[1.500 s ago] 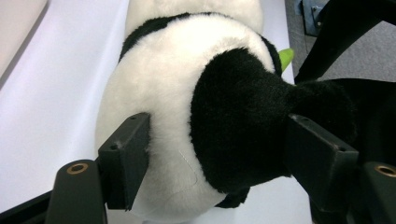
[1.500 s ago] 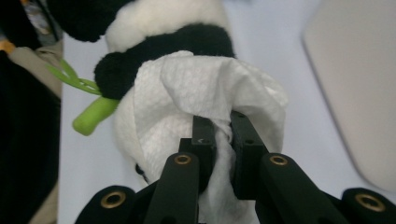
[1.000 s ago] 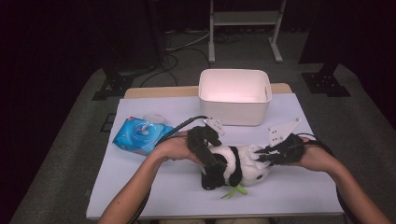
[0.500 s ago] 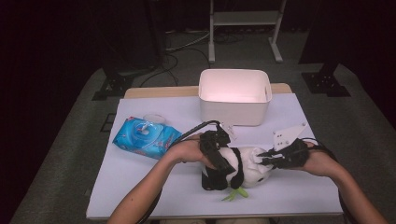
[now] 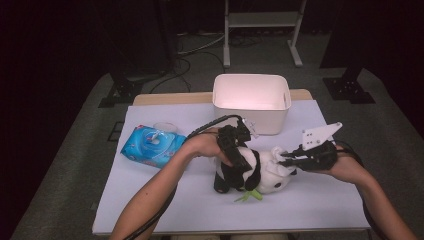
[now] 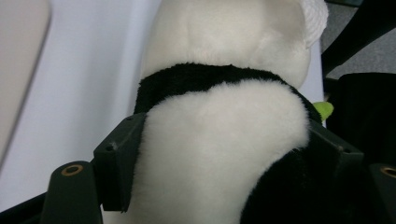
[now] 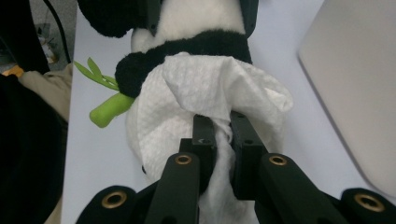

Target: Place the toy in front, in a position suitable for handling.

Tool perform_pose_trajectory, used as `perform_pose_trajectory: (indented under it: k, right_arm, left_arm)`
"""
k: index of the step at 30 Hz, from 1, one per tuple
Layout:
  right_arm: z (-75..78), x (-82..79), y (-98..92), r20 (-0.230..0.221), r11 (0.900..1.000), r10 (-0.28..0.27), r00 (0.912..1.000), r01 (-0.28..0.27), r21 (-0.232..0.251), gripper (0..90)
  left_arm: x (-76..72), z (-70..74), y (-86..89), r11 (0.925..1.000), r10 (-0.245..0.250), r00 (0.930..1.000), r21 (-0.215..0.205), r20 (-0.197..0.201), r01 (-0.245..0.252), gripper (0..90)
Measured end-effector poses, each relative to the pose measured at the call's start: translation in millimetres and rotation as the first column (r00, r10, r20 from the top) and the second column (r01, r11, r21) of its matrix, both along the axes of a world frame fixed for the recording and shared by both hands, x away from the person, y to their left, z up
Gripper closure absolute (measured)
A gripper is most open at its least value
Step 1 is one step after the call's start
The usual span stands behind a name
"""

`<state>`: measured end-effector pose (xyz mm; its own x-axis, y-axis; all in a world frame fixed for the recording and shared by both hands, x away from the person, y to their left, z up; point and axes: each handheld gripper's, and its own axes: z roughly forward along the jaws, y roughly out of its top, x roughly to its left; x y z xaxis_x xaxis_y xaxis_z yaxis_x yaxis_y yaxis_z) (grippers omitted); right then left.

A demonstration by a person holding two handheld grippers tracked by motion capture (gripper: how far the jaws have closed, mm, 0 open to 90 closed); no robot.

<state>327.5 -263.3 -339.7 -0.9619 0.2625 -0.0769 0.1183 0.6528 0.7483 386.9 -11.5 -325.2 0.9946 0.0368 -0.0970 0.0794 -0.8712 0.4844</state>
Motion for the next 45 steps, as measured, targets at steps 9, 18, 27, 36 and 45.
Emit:
perform_pose_trajectory:
  k: [9,18,27,36,45]
  right_arm:
    - [7.6,30.1,11.4,-0.012,1.000,0.009,0.9999,-0.008,0.012,81.8]
    - [9.8,52.9,27.8,-0.026,1.000,0.028,0.9993,-0.029,-0.013,81.7]
    - [1.5,42.5,37.9,-0.047,0.998,0.054,0.9975,-0.055,-0.042,81.7]
    - [-5.5,19.1,36.1,-0.054,0.997,0.057,0.9969,-0.060,-0.054,81.8]
    - [-14.9,-8.9,34.1,-0.046,0.995,0.073,0.9963,-0.076,-0.068,81.9]
  left_arm:
    - [27.6,3.6,0.4,0.9993,-0.025,0.9996,0.027,0.011,0.024,24.5]
    - [34.4,-1.7,7.5,0.9990,-0.037,0.9993,0.026,0.005,0.037,25.2]
    - [21.4,-7.0,17.3,0.9989,-0.029,0.9996,-0.036,-0.002,0.029,18.3]
    - [5.3,-3.7,25.6,0.9948,-0.019,0.9996,-0.100,-0.022,0.017,14.8]
    - [-13.8,2.3,38.3,0.9945,0.029,0.9995,-0.100,-0.017,-0.030,10.6]
